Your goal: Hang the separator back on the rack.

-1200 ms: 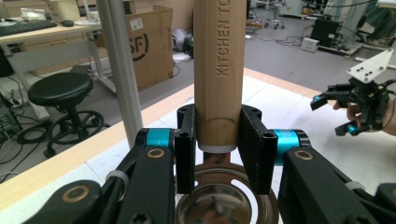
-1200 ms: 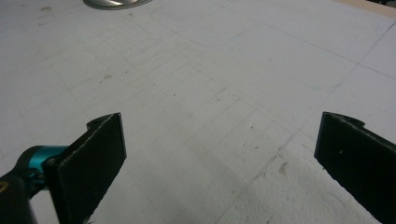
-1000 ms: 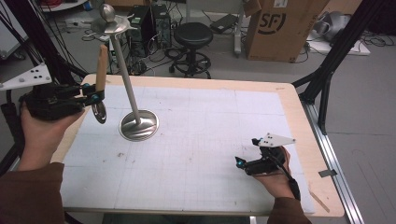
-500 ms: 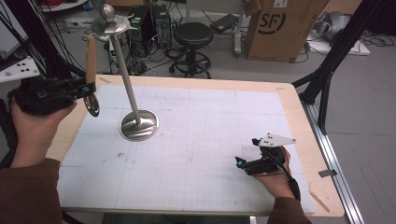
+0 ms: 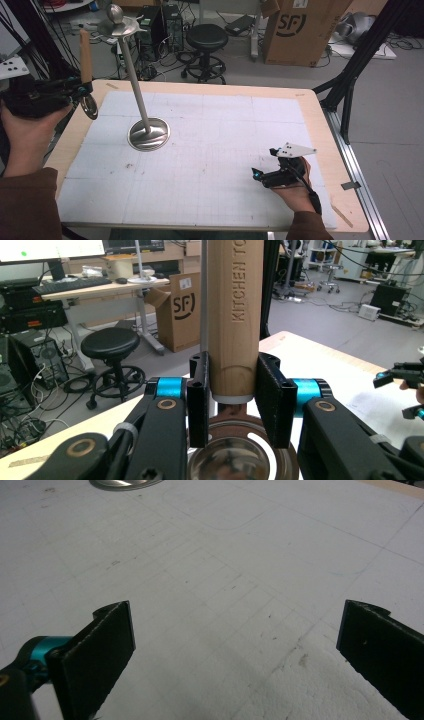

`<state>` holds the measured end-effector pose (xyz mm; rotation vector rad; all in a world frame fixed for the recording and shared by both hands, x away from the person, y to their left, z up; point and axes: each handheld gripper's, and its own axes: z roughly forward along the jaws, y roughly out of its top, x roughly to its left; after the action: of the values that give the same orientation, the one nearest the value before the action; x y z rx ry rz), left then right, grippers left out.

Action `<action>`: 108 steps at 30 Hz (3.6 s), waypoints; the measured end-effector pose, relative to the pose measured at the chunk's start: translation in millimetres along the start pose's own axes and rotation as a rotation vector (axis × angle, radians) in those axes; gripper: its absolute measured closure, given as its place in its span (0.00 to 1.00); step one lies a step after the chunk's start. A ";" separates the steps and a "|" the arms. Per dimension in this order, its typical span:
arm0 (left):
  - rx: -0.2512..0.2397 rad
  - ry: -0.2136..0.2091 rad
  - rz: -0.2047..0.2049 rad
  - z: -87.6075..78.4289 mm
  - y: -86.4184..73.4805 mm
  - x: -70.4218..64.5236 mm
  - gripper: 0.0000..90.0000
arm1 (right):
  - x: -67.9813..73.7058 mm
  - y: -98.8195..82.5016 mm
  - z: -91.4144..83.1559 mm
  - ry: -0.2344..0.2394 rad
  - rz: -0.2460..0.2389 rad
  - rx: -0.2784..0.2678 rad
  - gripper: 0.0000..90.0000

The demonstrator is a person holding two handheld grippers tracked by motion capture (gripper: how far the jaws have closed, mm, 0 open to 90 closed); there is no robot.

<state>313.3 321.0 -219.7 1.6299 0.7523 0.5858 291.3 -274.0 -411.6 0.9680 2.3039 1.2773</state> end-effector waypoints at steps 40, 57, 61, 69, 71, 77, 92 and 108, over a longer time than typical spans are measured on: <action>0.035 -0.010 -0.005 32.3 0.6 -9.0 0.77 | -0.5 -0.1 -1.8 0.001 0.003 -0.007 0.01; 0.062 0.005 -0.002 45.8 -1.2 -10.1 0.77 | -0.6 -0.2 -2.2 0.002 0.001 -0.007 0.01; 0.073 0.004 -0.002 46.7 -1.5 -9.8 0.77 | -0.5 -0.2 -2.6 0.002 0.003 -0.008 0.01; 0.072 -0.010 -0.013 49.7 -2.5 -9.2 0.76 | -0.4 -0.1 -2.6 0.002 0.002 -0.008 0.01; 0.066 -0.009 -0.014 49.8 -2.4 -9.4 0.72 | -0.5 -0.2 -2.4 0.001 0.002 -0.007 0.01; 0.065 -0.012 -0.023 48.3 -3.5 -9.7 0.62 | -0.8 -0.2 -2.5 0.002 0.004 -0.008 0.01; 0.090 -0.049 -0.025 32.7 -5.9 -17.3 0.41 | 0.0 -0.2 -2.5 0.002 0.003 -0.007 0.01; 0.079 -0.139 -0.005 26.7 -11.7 -36.8 0.34 | 0.0 0.2 -3.9 0.002 0.004 -0.013 0.01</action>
<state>306.4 277.3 -235.1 1.7216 0.6842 0.4394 289.1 -276.2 -409.3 0.9688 2.2934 1.2935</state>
